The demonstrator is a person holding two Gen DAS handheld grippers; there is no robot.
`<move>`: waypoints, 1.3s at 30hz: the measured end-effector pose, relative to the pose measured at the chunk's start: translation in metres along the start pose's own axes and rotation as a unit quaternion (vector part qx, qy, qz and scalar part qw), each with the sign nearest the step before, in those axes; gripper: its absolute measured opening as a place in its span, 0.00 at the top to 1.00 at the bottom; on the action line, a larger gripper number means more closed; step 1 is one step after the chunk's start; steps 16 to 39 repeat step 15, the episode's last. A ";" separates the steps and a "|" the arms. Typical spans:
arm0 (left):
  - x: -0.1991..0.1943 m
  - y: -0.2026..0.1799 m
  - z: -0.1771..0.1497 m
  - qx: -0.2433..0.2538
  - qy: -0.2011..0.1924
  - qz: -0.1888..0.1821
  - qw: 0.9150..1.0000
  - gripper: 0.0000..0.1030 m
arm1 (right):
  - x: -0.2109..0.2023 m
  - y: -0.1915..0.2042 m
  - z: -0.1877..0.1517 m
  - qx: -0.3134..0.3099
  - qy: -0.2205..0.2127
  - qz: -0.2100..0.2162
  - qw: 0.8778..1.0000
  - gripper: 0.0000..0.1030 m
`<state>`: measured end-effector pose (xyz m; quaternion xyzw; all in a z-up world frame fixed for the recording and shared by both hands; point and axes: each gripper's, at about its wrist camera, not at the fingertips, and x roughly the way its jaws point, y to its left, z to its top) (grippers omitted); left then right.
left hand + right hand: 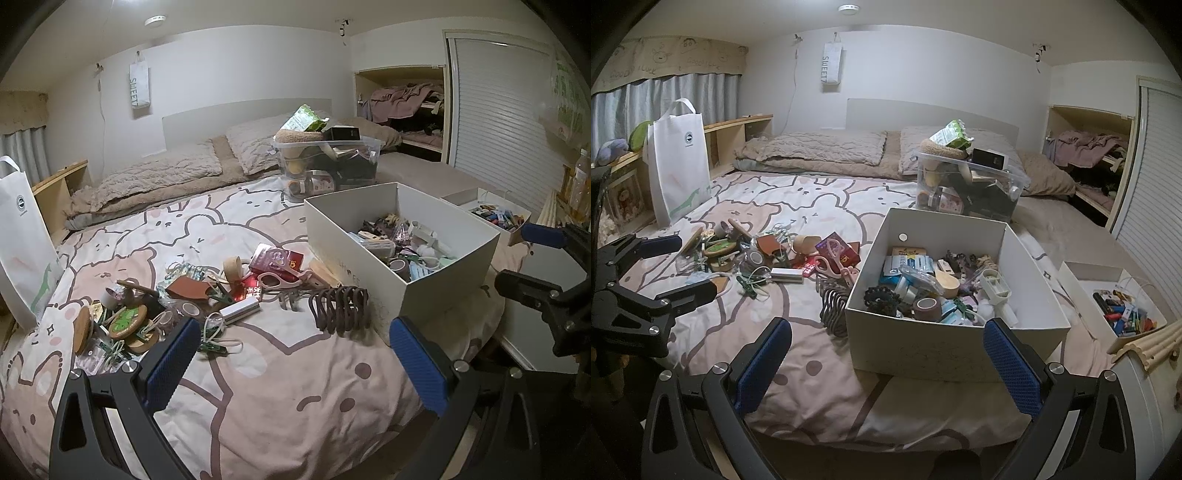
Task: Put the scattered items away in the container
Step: 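Withdraw both tools up and away from the white box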
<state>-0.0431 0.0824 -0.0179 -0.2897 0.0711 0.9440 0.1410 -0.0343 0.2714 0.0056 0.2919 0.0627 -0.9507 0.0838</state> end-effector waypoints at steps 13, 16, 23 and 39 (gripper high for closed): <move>-0.001 -0.002 0.000 -0.001 -0.001 -0.006 1.000 0.00 | 0.001 -0.001 0.000 -0.001 0.002 0.000 1.000 0.00; -0.001 -0.004 0.000 0.000 -0.002 -0.005 1.000 0.00 | 0.001 -0.001 0.000 -0.001 0.002 0.000 1.000 0.00; -0.001 -0.004 0.000 0.000 -0.002 -0.005 1.000 0.00 | 0.001 -0.001 0.000 -0.001 0.002 0.000 1.000 0.00; -0.001 -0.004 0.000 0.000 -0.002 -0.005 1.000 0.00 | 0.001 -0.001 0.000 -0.001 0.002 0.000 1.000 0.00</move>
